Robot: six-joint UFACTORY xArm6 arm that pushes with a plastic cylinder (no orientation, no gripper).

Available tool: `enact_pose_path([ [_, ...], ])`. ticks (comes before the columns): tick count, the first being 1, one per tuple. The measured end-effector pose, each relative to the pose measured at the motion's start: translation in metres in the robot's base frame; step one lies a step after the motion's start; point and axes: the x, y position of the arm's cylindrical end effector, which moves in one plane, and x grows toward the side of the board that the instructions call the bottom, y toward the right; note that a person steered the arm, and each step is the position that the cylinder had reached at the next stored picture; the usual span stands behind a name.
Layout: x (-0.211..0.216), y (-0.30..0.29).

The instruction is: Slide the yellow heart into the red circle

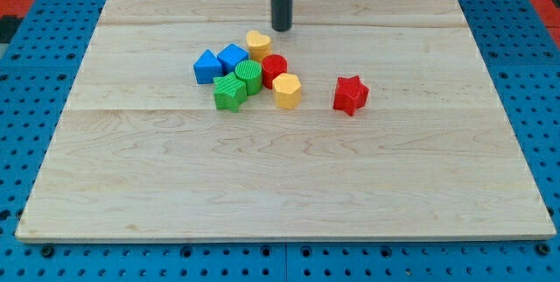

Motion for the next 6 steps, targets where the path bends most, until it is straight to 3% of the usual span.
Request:
enact_pose_path([
  [1,0.013,-0.058],
  [2,0.044,-0.042],
  [4,0.035,-0.018],
  [6,0.057,-0.040],
])
